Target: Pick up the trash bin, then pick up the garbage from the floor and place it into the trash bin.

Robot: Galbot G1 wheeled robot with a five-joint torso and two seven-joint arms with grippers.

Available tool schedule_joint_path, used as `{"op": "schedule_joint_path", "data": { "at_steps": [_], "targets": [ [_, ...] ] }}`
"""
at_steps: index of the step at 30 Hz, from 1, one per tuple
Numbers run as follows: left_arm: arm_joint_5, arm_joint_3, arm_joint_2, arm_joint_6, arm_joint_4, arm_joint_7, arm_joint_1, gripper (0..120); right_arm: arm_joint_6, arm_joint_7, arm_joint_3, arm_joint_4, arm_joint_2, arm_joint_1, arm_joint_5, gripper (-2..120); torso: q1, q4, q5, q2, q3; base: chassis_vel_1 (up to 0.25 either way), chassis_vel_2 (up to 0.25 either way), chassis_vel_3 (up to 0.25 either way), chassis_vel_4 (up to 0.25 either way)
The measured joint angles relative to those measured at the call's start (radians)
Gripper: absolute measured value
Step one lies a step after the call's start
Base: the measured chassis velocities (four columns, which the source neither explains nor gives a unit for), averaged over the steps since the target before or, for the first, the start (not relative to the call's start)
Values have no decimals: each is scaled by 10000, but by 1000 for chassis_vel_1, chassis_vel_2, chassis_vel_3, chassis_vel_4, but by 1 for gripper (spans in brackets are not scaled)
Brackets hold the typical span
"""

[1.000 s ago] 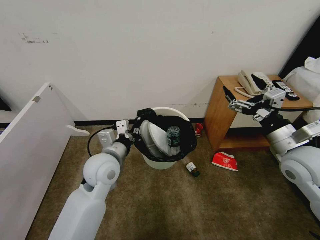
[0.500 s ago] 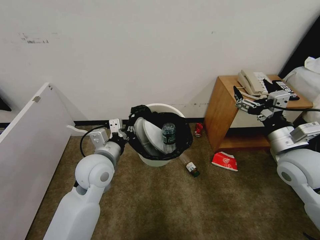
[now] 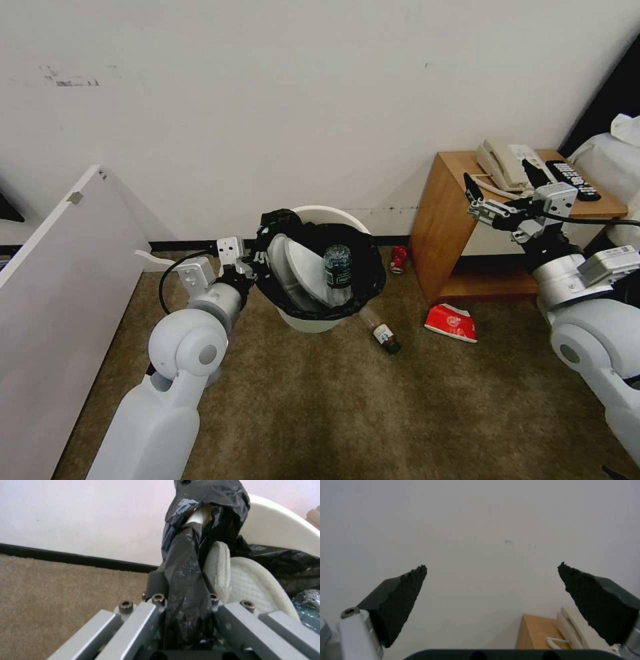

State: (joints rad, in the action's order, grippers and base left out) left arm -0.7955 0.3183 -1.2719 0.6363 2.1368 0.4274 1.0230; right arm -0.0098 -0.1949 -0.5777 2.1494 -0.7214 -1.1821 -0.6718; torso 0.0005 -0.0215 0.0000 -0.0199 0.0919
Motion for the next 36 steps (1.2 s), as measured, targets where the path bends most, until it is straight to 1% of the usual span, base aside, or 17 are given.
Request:
{"op": "schedule_joint_path", "data": {
  "at_steps": [11, 21, 36],
  "targets": [
    [-13, 47, -8, 0, -44, 10, -45, 4, 147, 348, 6, -185, -124, 40, 341, 100, 0, 0, 0, 0, 0, 0, 0, 0, 0],
    [-22, 32, -36, 0, -102, 17, -101, 4, 209, 341, 25, -162, -163, 31, 114, 100, -1, 2, 0, 0, 0, 0, 0, 0, 0],
    [-67, 8, -37, -4, -128, 27, -122, 4, 216, 512, 41, -182, -173, 68, 243, 100, 0, -1, 1, 0, 0, 0, 0, 0, 0]
  ]
}}
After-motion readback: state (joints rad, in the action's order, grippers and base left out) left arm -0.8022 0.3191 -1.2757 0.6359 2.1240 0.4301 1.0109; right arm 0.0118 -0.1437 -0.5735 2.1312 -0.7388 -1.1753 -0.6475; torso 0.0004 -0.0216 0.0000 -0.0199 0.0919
